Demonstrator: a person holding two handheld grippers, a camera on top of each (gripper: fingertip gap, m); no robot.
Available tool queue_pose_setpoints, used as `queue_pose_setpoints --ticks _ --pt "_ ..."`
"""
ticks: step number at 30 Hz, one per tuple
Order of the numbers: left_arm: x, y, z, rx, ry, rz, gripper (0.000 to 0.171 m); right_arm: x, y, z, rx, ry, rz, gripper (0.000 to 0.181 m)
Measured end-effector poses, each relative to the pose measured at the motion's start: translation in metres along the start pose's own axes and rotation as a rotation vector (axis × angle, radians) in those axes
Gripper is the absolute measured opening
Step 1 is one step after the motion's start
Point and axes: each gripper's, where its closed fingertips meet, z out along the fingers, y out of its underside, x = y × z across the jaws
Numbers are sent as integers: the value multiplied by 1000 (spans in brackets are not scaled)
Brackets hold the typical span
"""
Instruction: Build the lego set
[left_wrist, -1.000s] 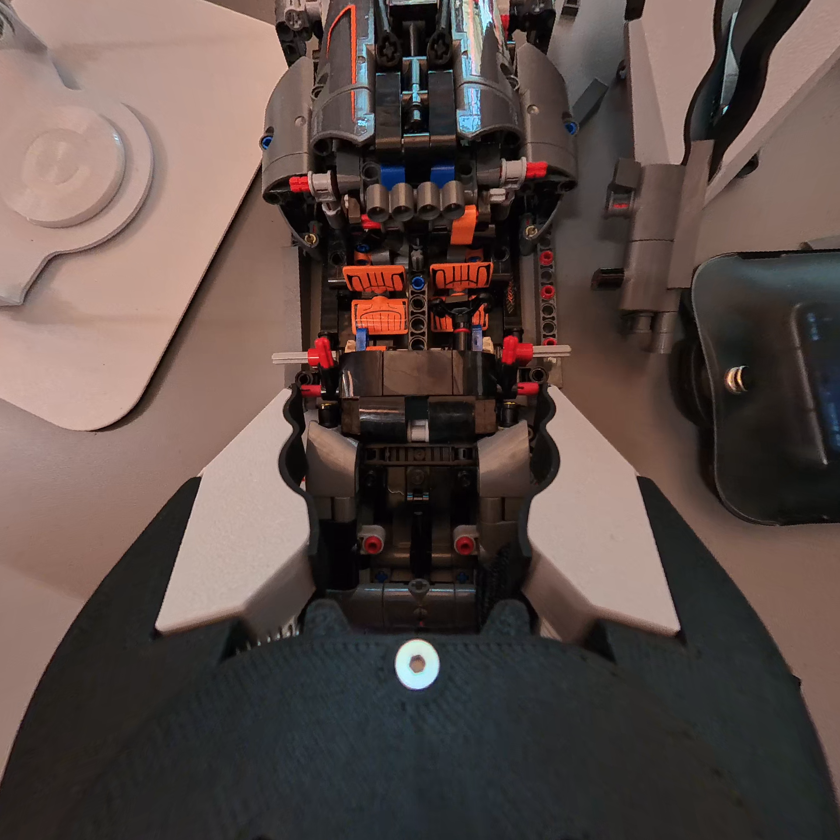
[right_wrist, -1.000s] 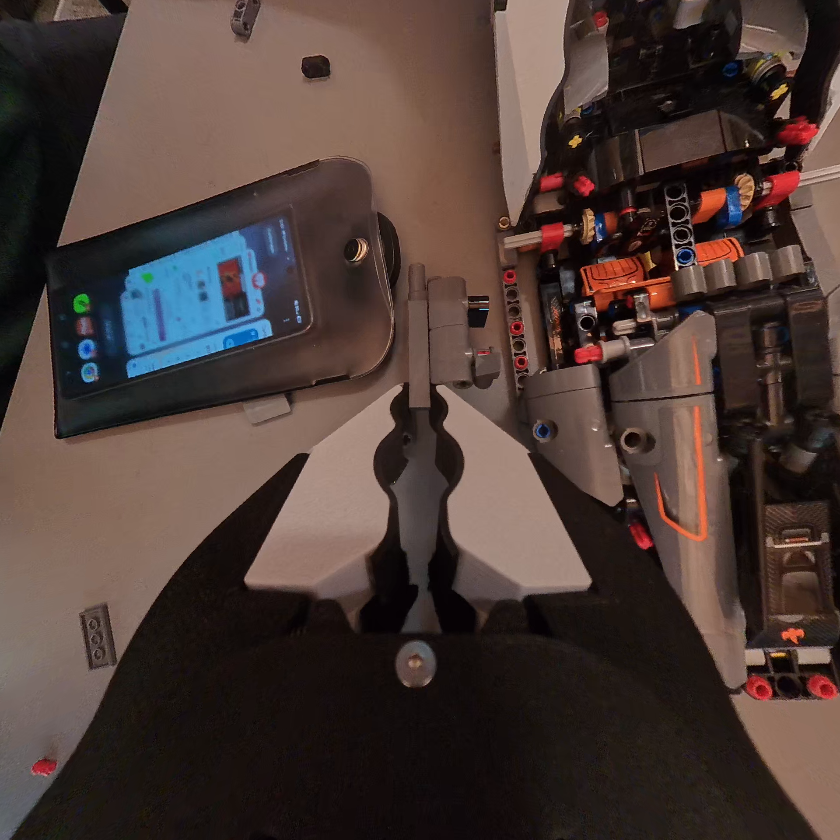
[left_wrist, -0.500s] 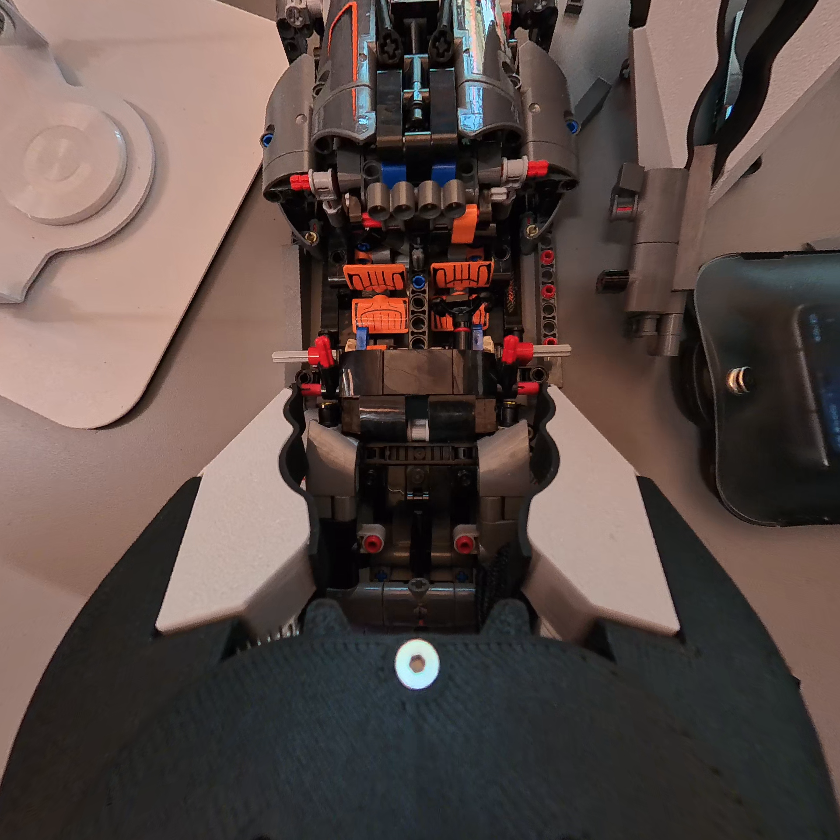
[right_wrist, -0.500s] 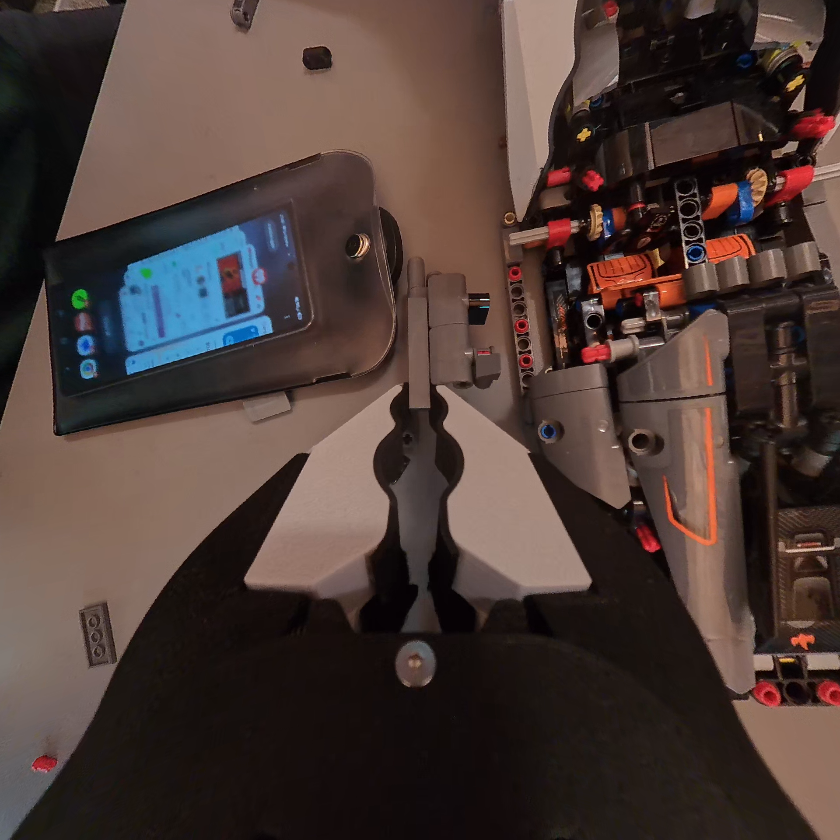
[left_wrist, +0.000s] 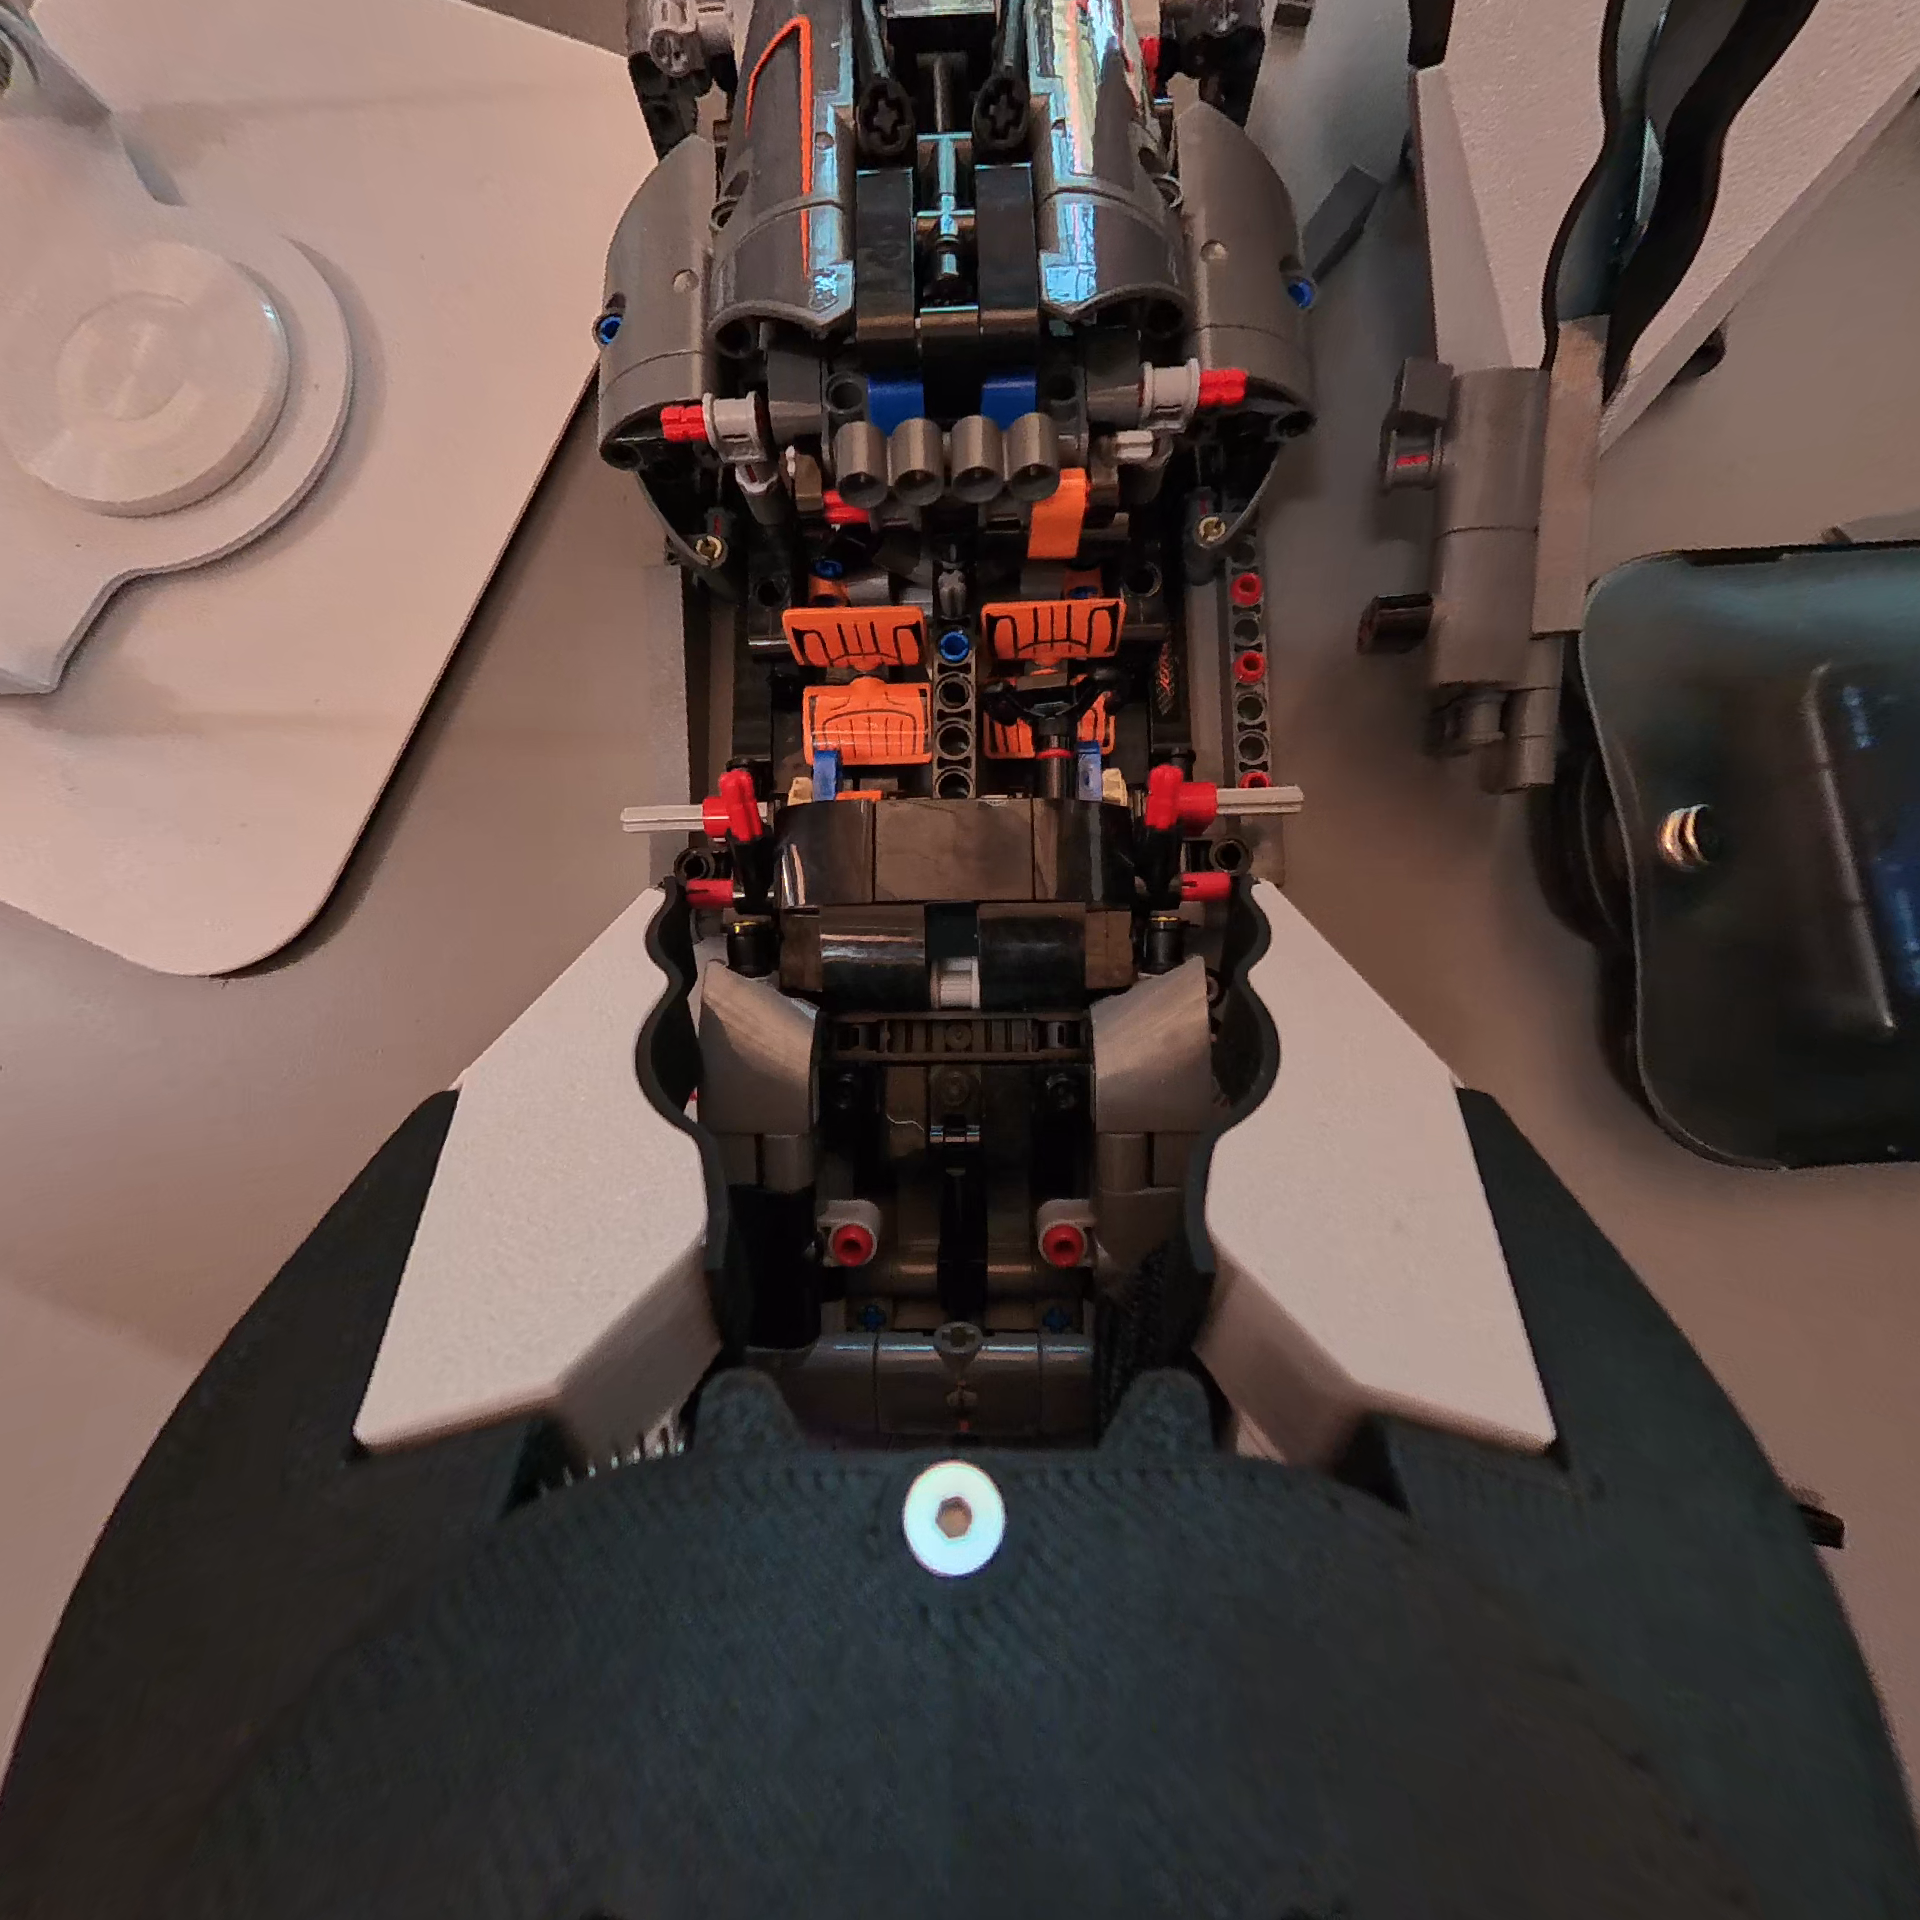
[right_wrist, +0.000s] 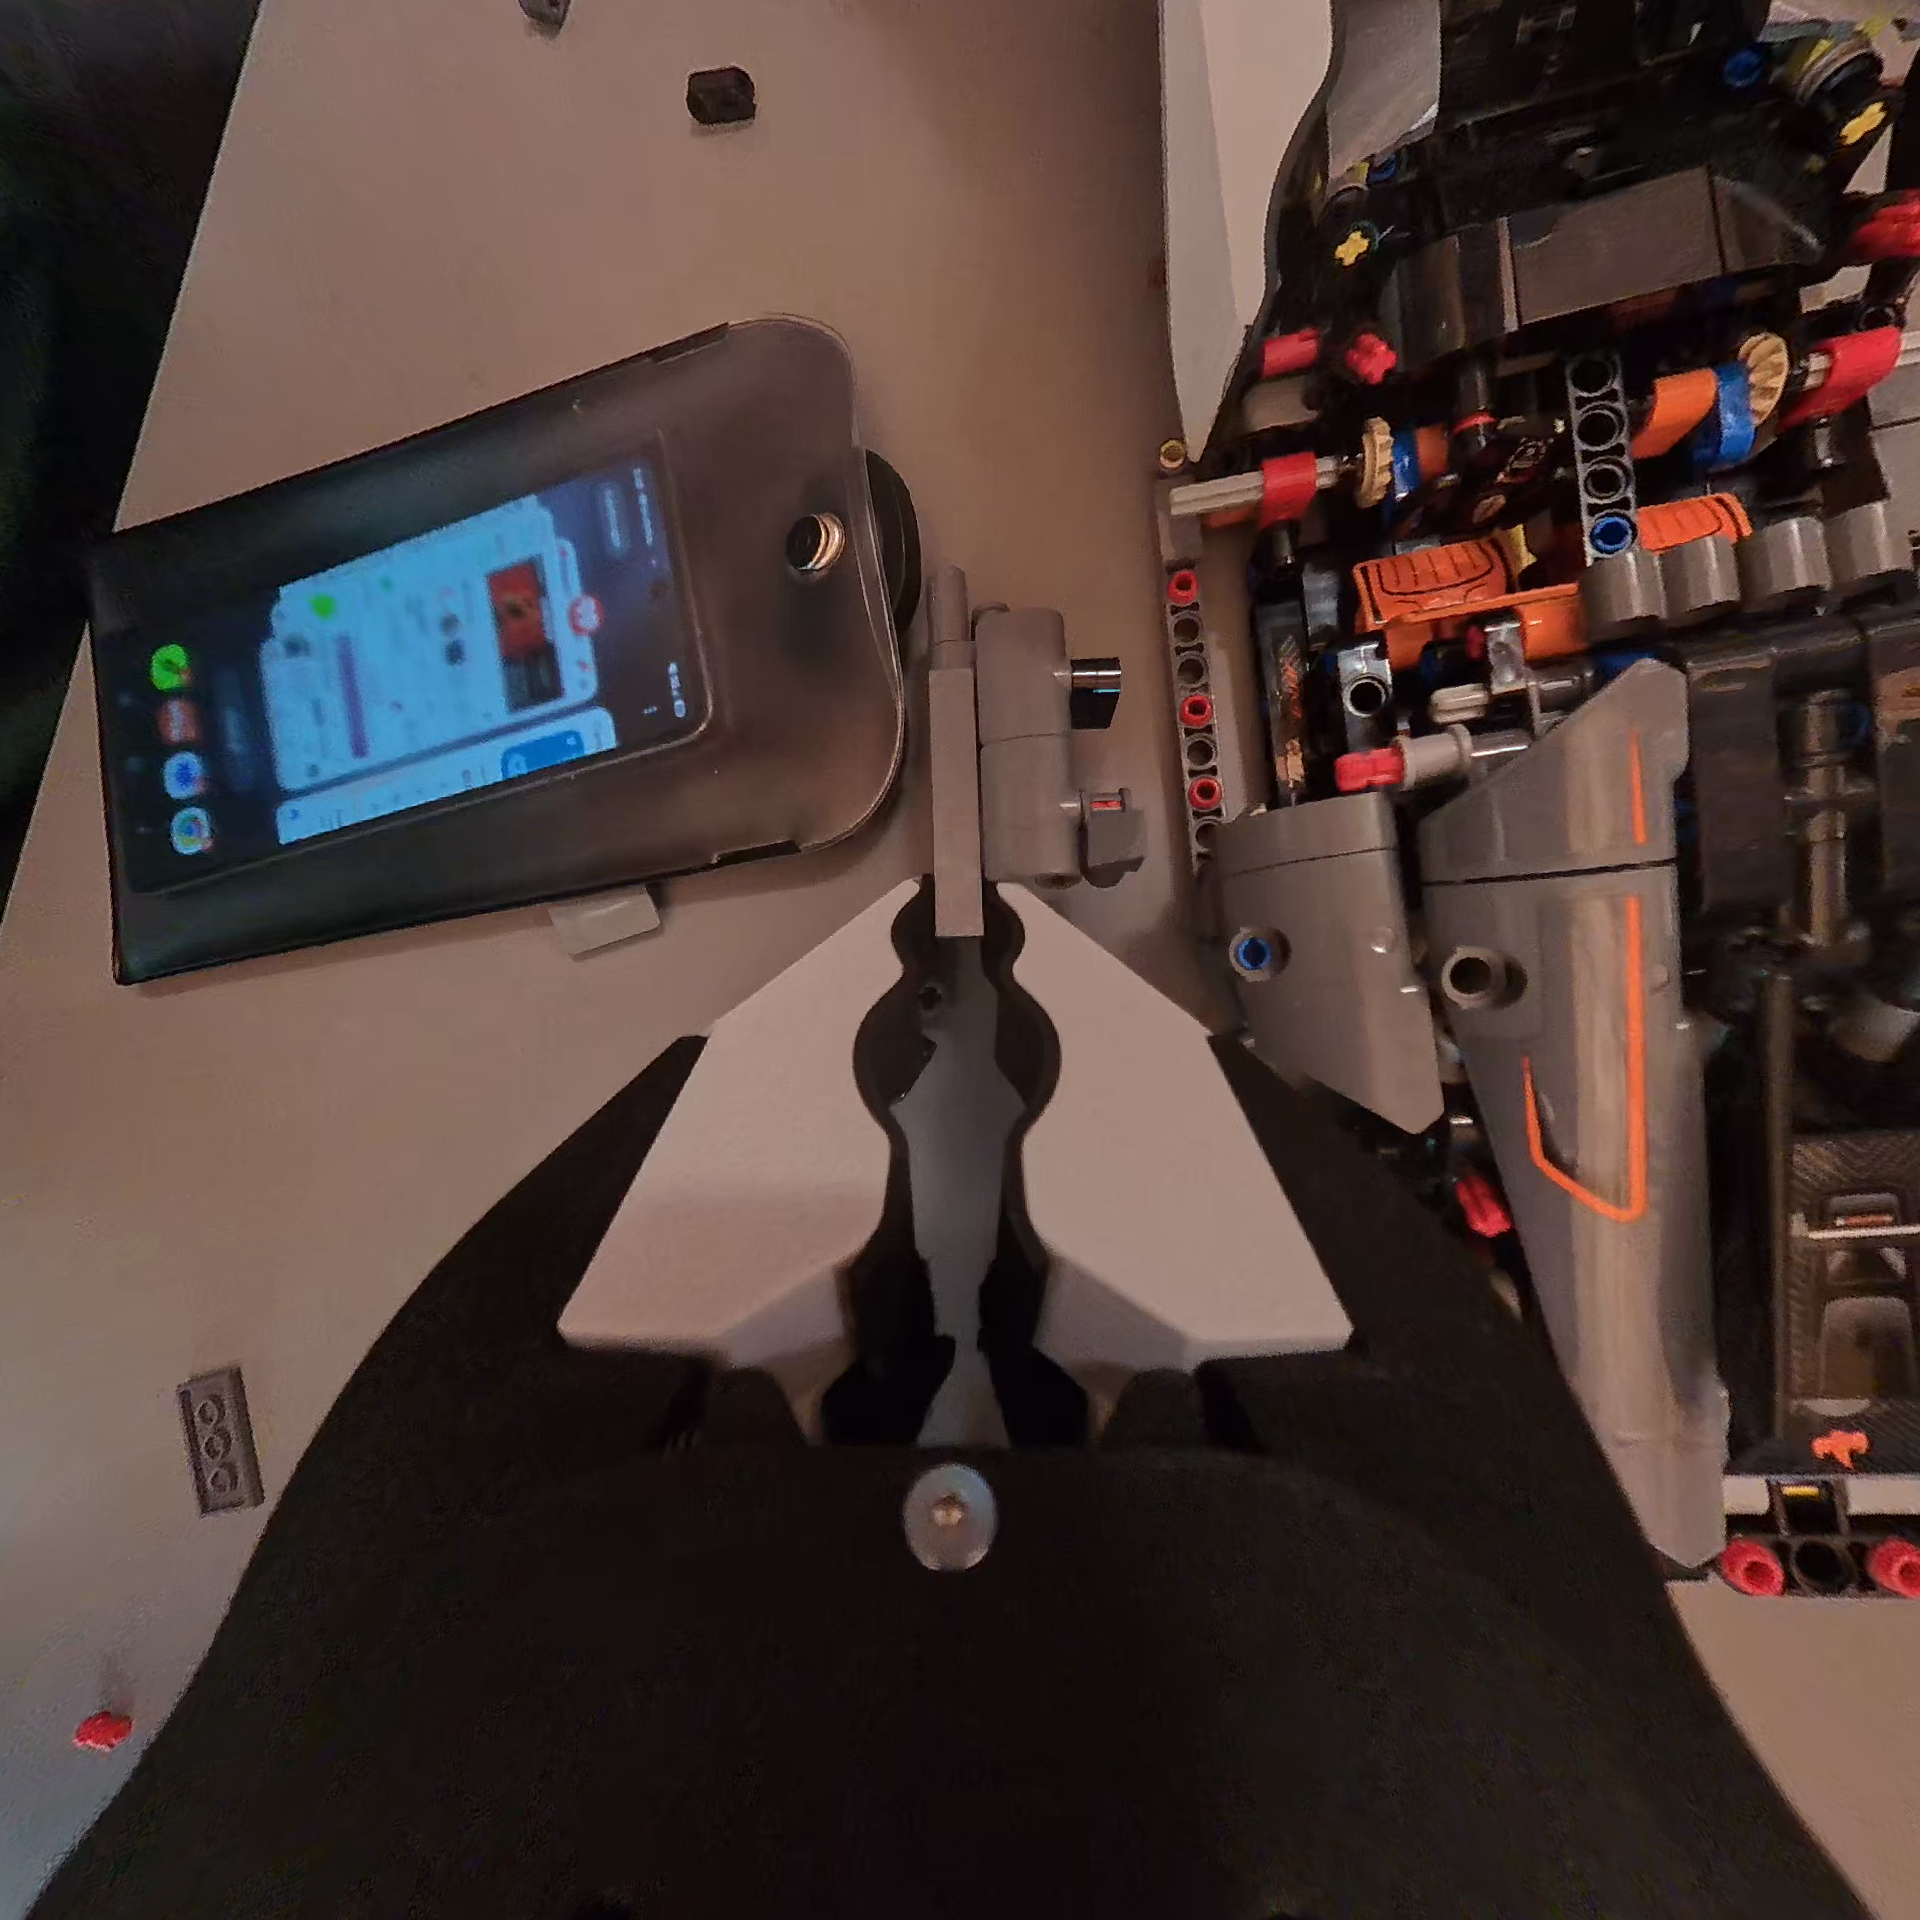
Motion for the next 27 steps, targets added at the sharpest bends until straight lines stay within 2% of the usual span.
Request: queue_pose_setpoints --ticks 15,27 --pt "2 3 -10 -2 15 19 104 1 3 2 -22 5 -6 5" --pt "2 11 -12 -42 15 27 96 1 3 2 -25 5 -10 5"
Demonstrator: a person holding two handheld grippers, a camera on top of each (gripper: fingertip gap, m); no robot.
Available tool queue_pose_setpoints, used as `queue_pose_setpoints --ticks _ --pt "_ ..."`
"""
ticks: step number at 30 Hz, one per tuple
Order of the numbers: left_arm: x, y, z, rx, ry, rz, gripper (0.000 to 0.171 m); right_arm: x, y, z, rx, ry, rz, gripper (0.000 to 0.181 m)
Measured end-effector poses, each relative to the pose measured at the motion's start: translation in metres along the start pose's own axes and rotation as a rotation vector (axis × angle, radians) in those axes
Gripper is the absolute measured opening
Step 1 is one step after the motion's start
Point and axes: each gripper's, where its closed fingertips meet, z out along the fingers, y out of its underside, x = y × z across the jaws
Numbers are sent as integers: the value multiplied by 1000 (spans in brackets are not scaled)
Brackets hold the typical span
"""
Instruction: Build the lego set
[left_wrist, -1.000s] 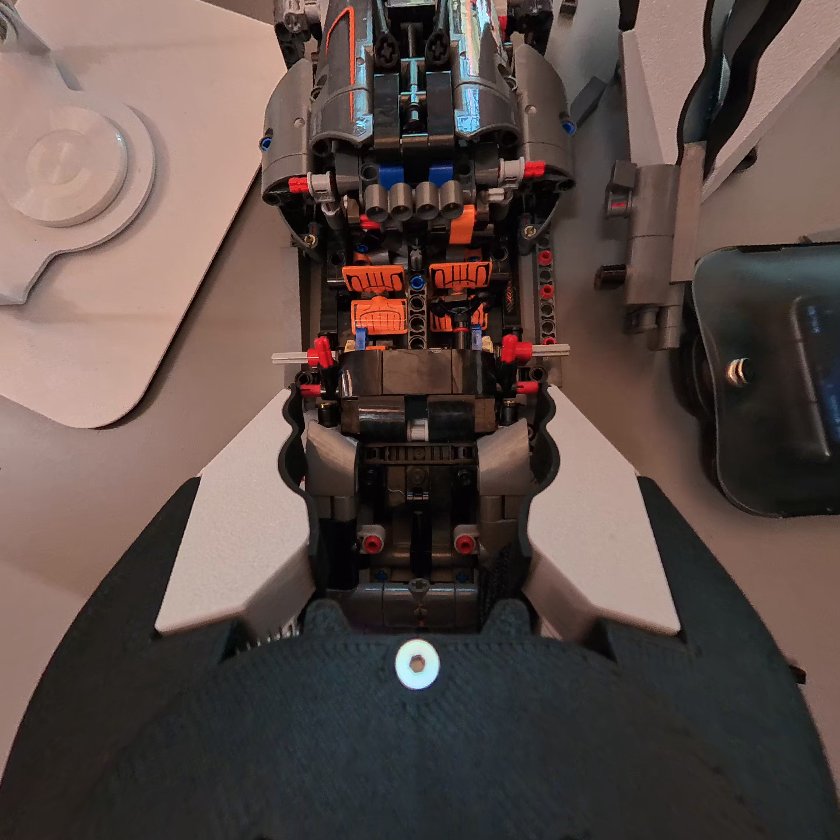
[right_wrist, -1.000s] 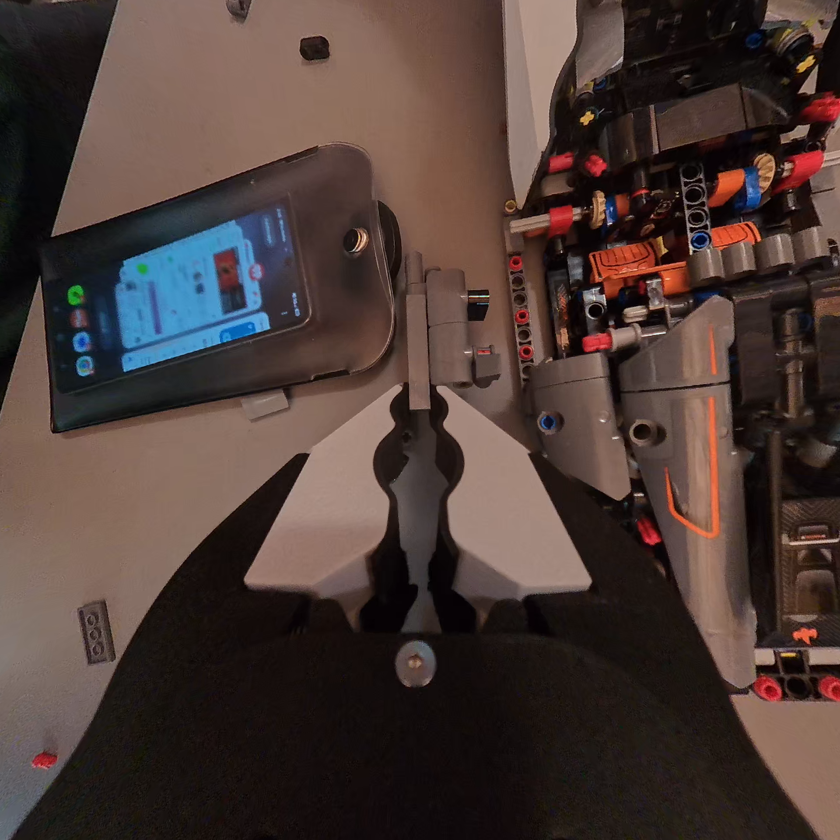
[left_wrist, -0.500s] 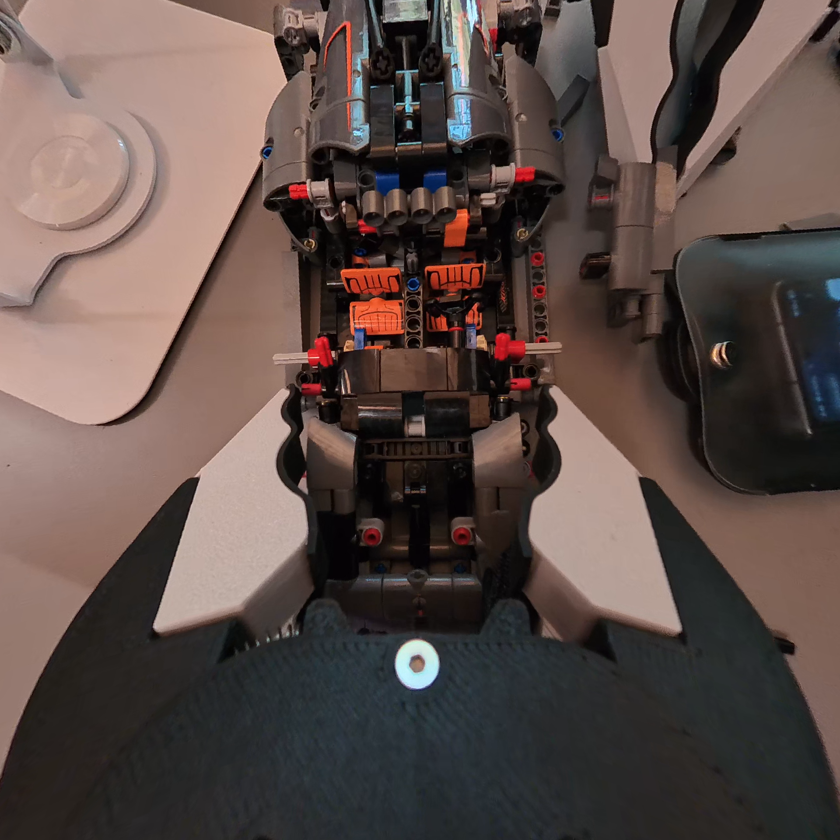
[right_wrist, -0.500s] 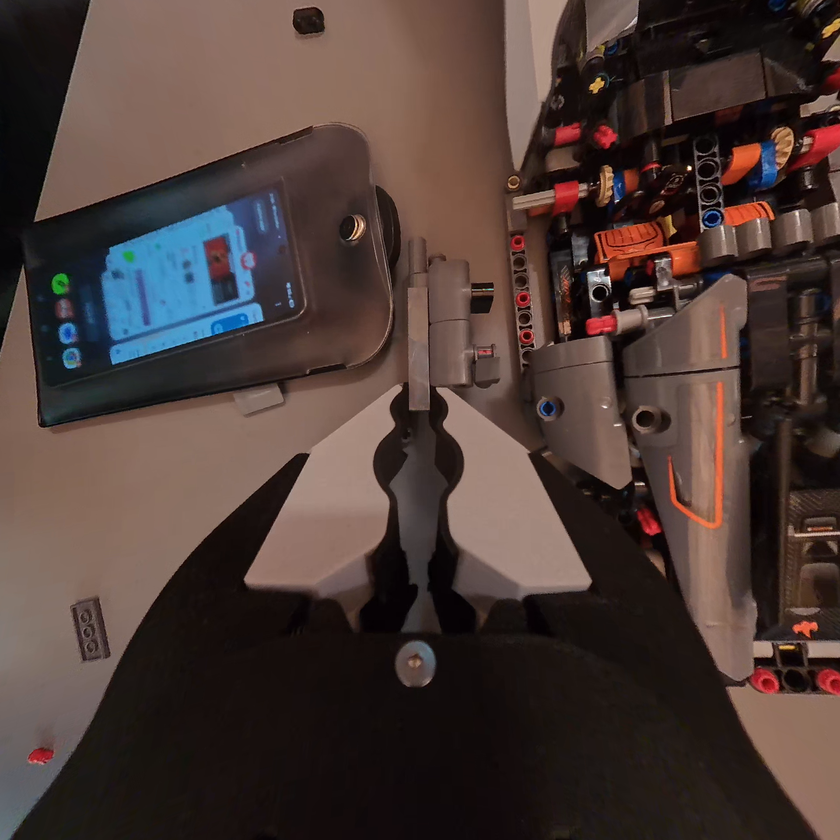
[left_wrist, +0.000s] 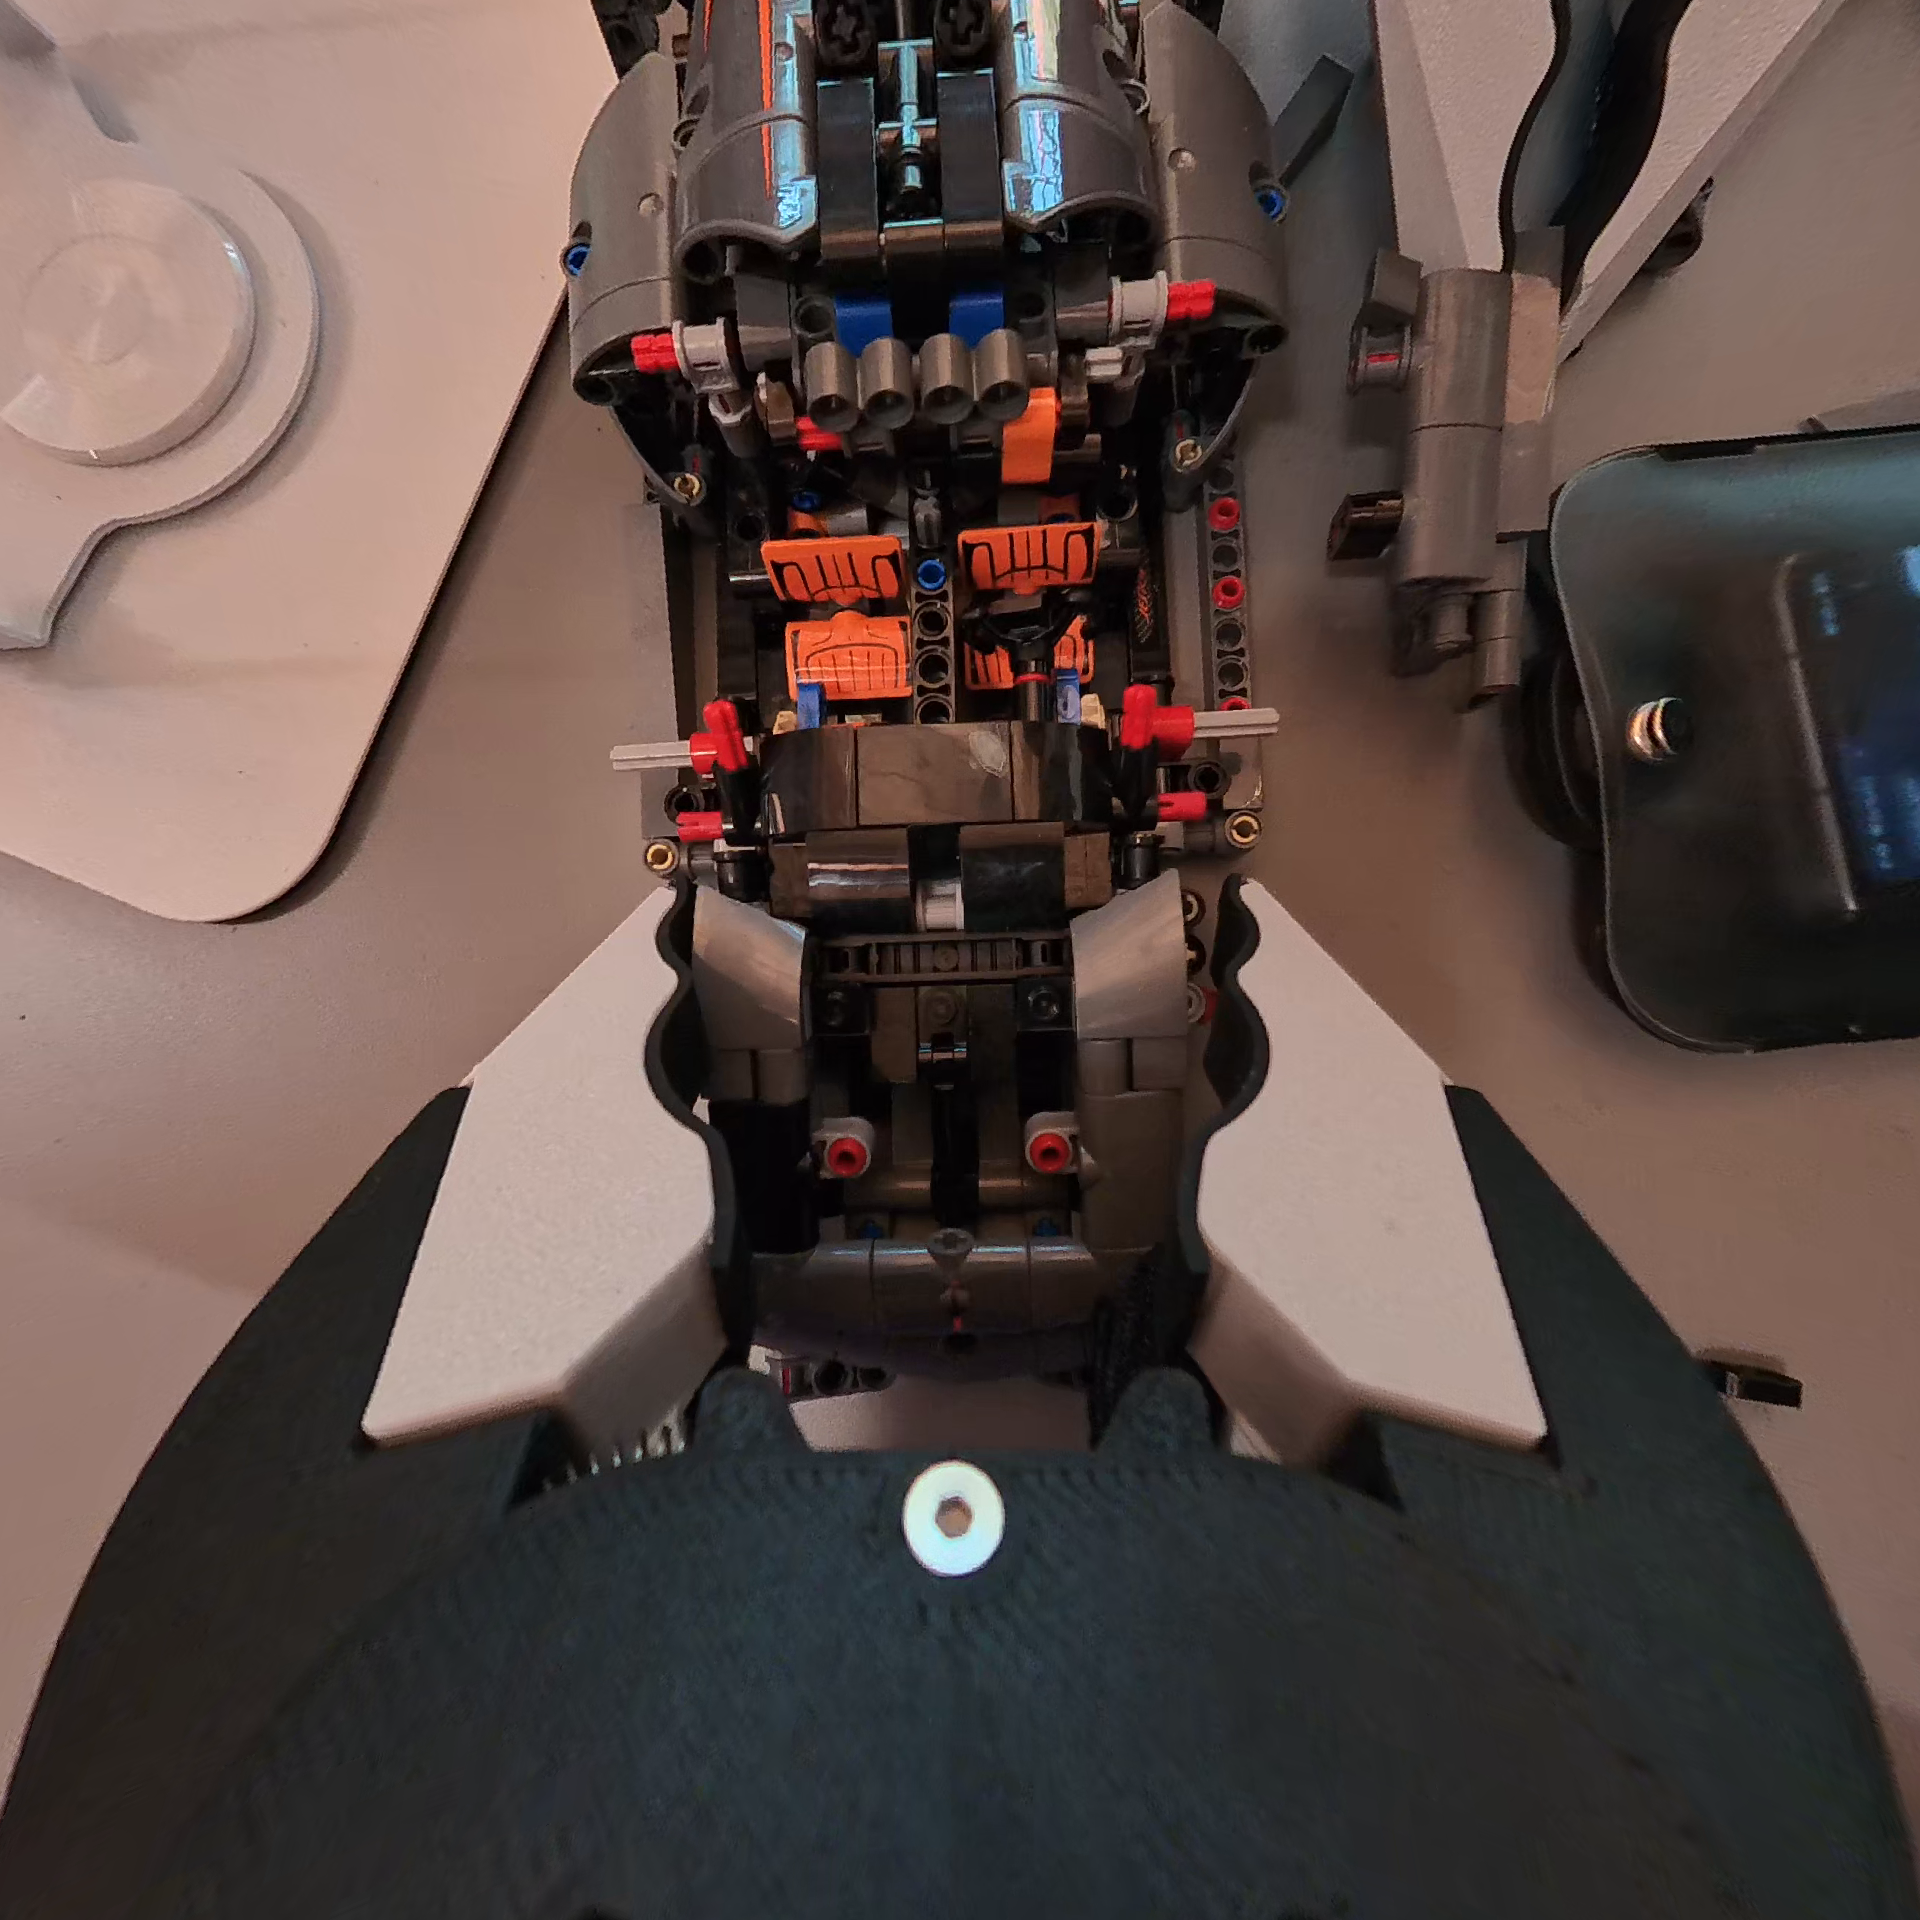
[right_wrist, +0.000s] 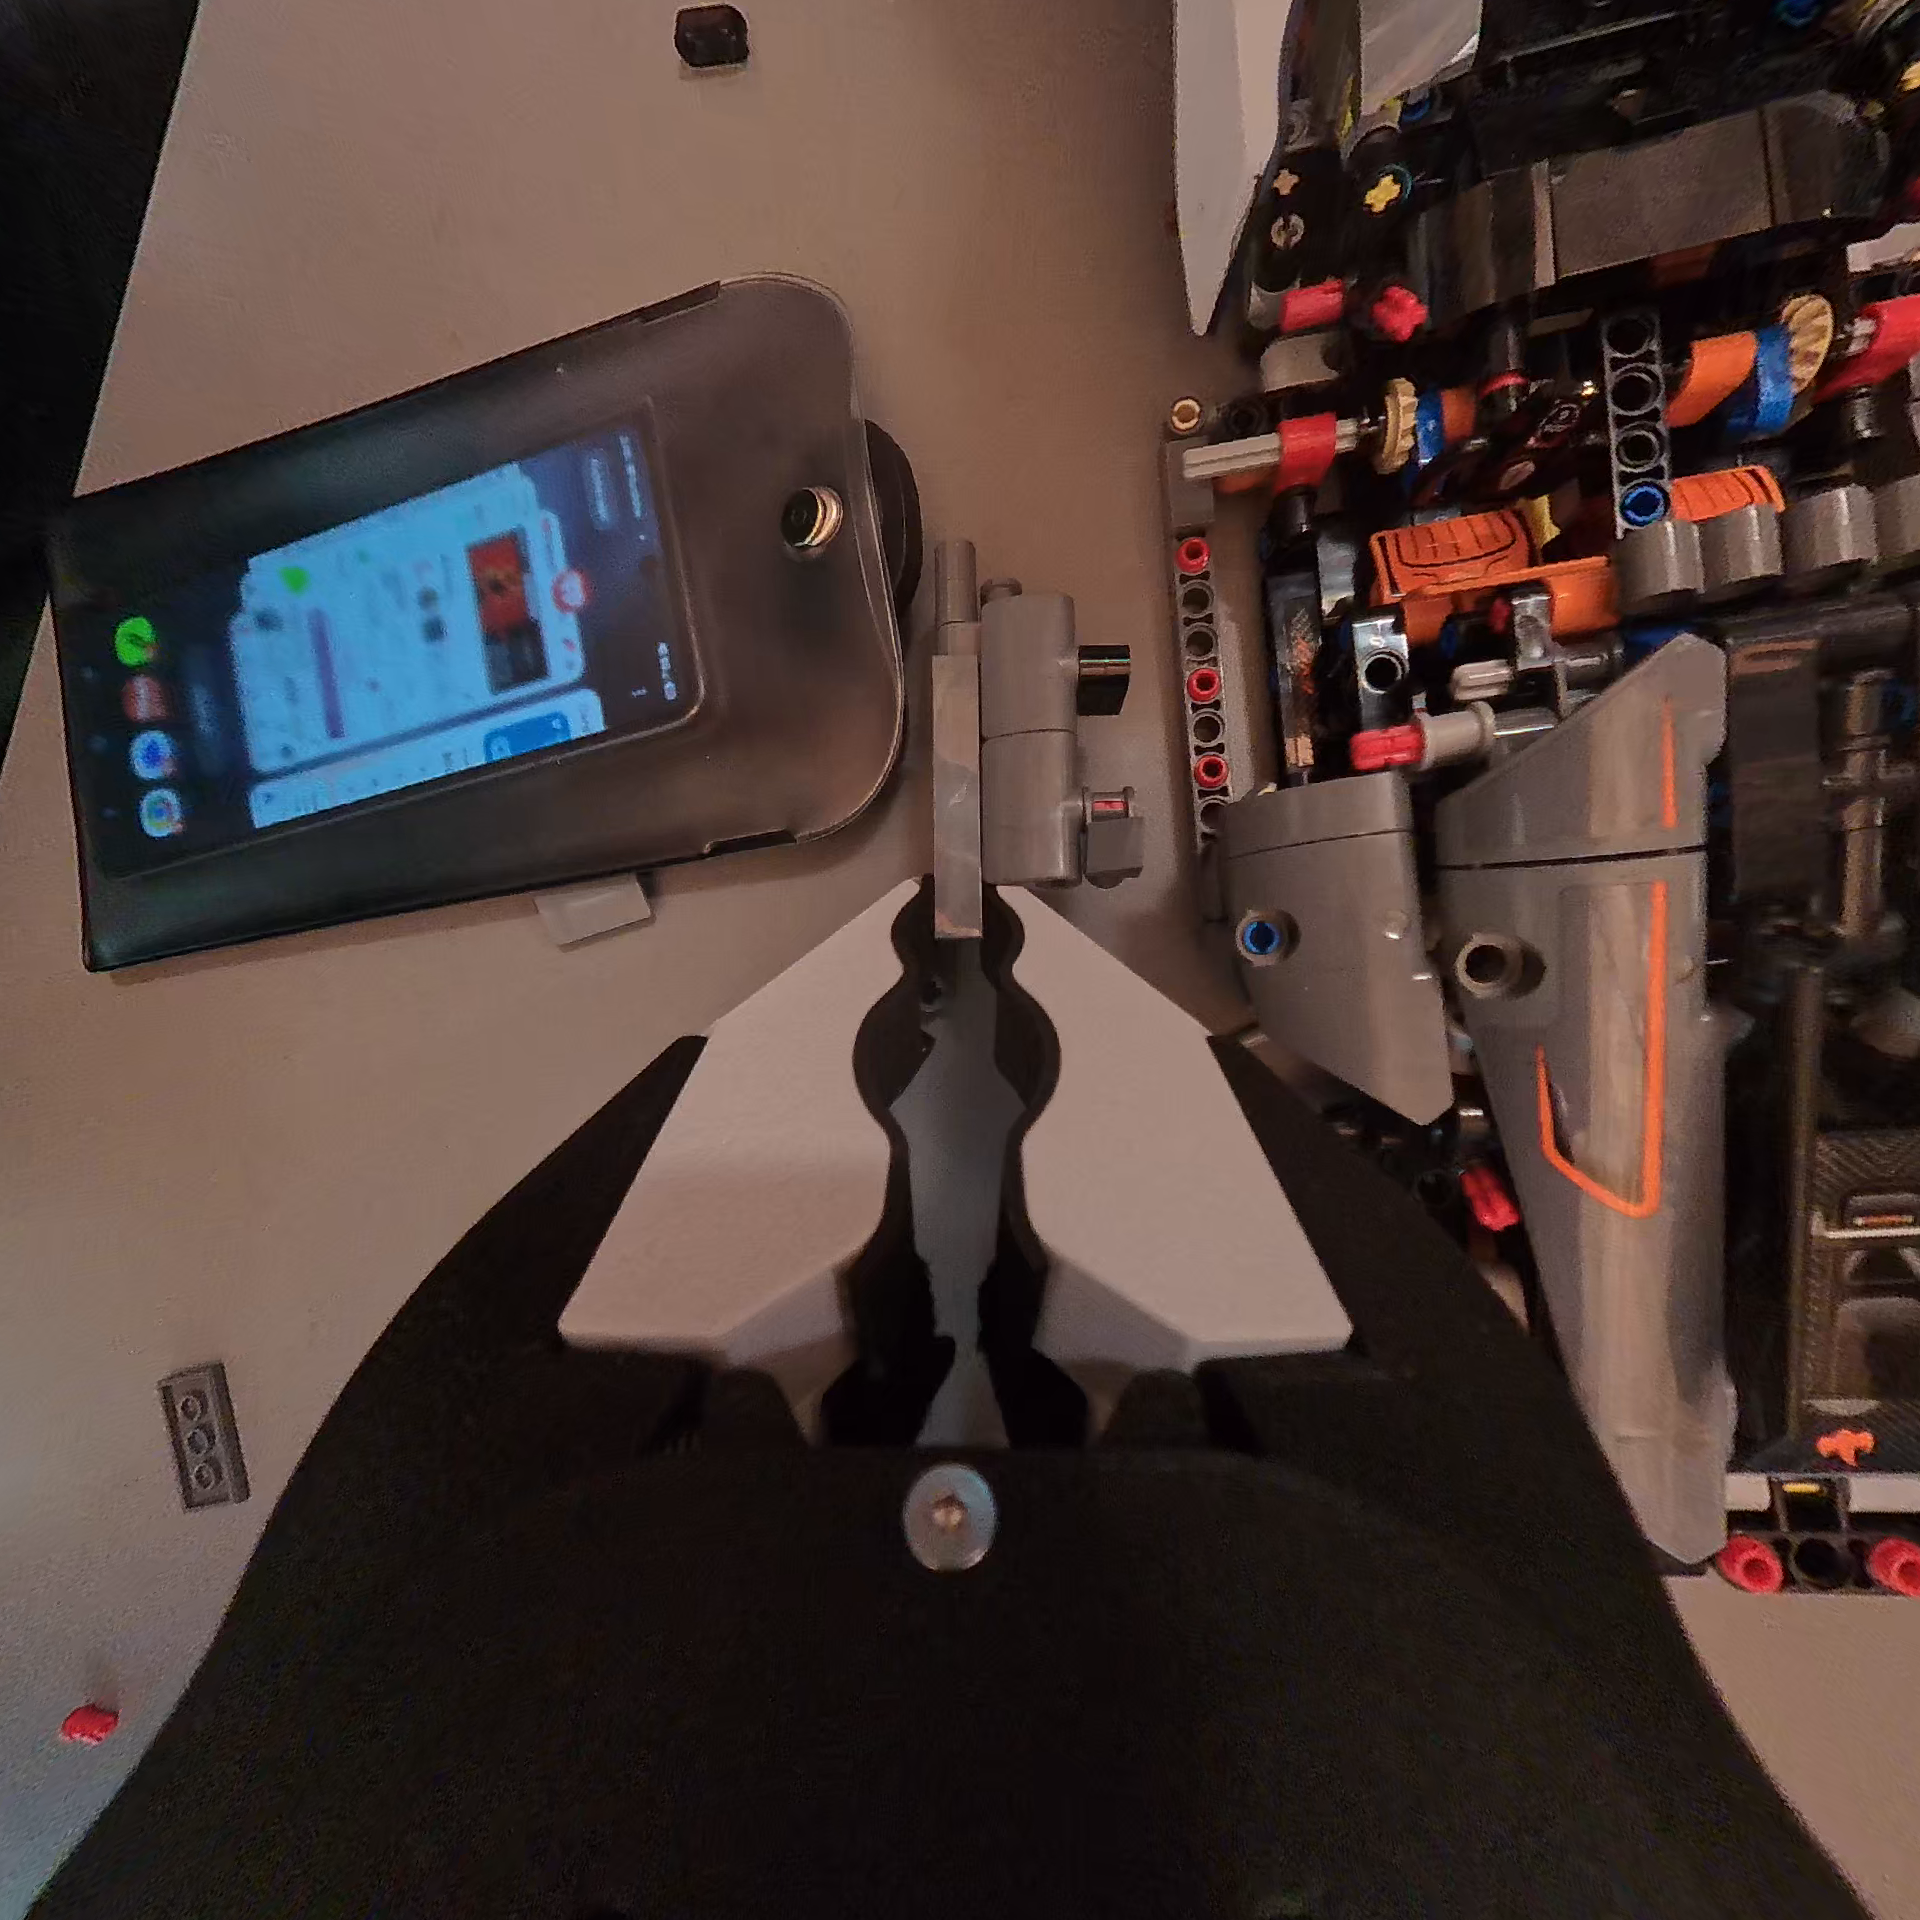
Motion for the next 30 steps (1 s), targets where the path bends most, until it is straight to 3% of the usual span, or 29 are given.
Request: queue_pose_setpoints --ticks 30 --pt "-9 -2 -4 45 -10 -51 90 0 1 0 -8 3 -14 5"
